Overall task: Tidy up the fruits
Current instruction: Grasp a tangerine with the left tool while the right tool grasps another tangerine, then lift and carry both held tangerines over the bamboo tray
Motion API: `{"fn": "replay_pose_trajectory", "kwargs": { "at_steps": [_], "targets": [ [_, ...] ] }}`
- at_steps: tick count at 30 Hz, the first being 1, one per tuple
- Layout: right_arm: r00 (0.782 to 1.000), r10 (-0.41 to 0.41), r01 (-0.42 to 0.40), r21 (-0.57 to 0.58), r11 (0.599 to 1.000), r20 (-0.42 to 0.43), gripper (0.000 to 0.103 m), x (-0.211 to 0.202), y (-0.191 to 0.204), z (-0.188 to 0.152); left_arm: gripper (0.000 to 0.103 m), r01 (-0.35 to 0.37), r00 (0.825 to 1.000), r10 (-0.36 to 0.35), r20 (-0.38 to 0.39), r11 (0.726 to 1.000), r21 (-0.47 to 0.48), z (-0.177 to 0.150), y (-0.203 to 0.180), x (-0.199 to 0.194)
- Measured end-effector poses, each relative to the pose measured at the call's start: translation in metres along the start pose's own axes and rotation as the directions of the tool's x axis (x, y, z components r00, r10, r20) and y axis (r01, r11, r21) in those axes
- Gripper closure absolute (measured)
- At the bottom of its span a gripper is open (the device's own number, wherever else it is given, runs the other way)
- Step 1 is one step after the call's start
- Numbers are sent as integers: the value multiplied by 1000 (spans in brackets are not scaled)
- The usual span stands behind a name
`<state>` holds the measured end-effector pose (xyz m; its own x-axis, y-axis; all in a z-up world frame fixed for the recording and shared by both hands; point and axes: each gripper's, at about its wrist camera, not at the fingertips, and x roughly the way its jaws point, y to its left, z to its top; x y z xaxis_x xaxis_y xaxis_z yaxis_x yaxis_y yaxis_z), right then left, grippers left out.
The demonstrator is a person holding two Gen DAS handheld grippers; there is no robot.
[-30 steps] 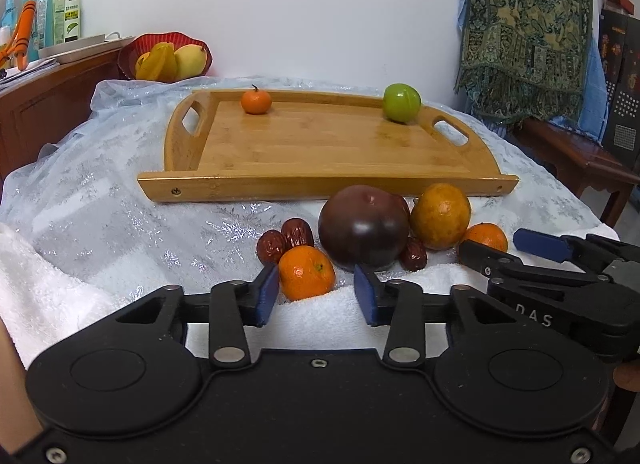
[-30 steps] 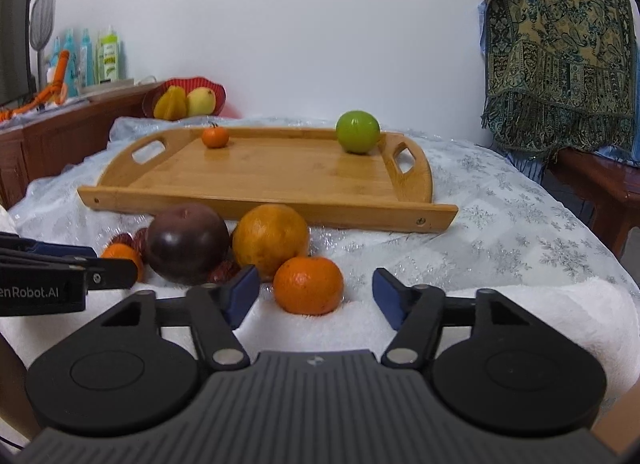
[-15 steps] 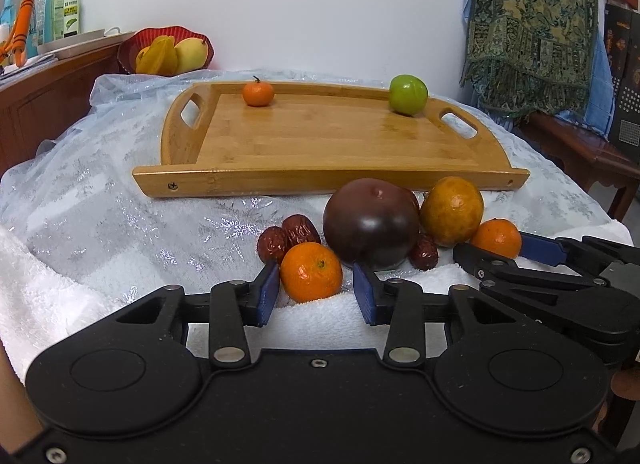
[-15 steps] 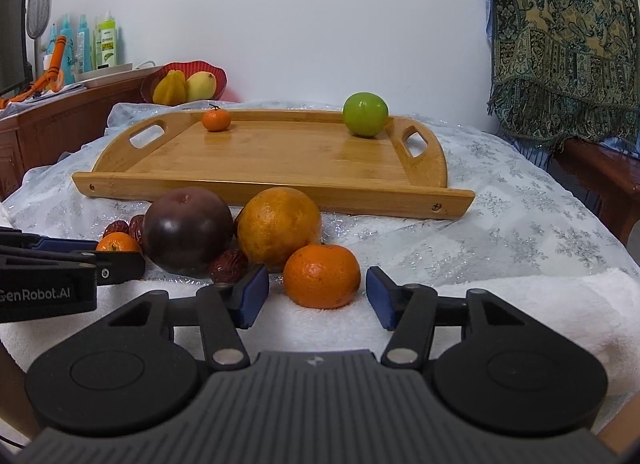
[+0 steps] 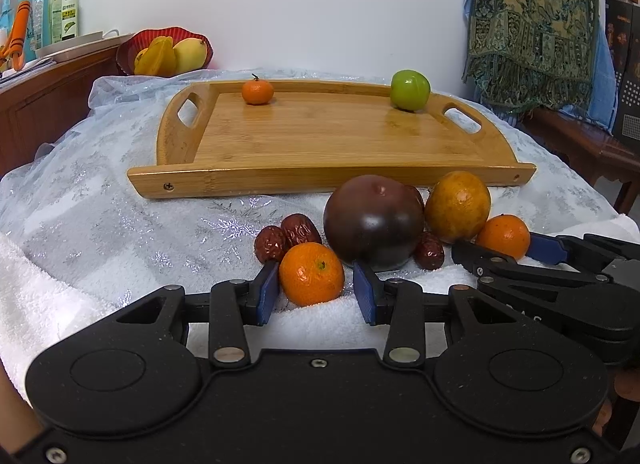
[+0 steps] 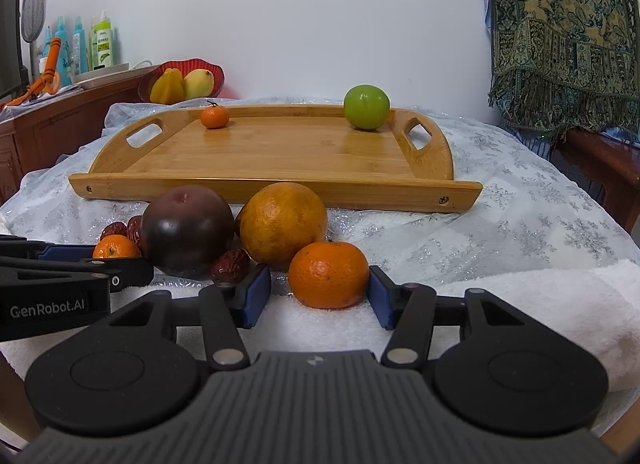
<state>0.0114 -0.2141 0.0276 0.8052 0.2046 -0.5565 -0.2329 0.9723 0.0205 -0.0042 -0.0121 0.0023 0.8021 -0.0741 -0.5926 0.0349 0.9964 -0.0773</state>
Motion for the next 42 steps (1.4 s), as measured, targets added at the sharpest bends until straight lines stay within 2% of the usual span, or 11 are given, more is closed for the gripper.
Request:
{"fn": "replay_pose_trajectory", "kwargs": {
  "at_steps": [9, 12, 23, 31, 42],
  "targets": [
    [1000, -3, 3, 6, 1000, 4, 48, -1, -1, 0, 71, 2, 1000, -3, 21, 1000, 9, 0, -2, -2],
    [1000, -11, 11, 13, 1000, 9, 59, -4, -2, 0, 72, -8, 999, 6, 43, 1000, 30, 0, -4, -7],
    [999, -8, 7, 32, 999, 37, 59, -16, -5, 0, 72, -28, 997, 24, 78, 998, 57, 5, -4, -25],
    [996, -45, 40, 55, 998, 80, 59, -19, -7, 3, 72, -40, 996, 38, 83, 999, 25, 12, 8, -30],
    [989, -54, 37, 122, 992, 140, 59, -25, -13, 13, 72, -52, 993, 54, 103, 998, -23, 31, 21, -45]
  ]
}}
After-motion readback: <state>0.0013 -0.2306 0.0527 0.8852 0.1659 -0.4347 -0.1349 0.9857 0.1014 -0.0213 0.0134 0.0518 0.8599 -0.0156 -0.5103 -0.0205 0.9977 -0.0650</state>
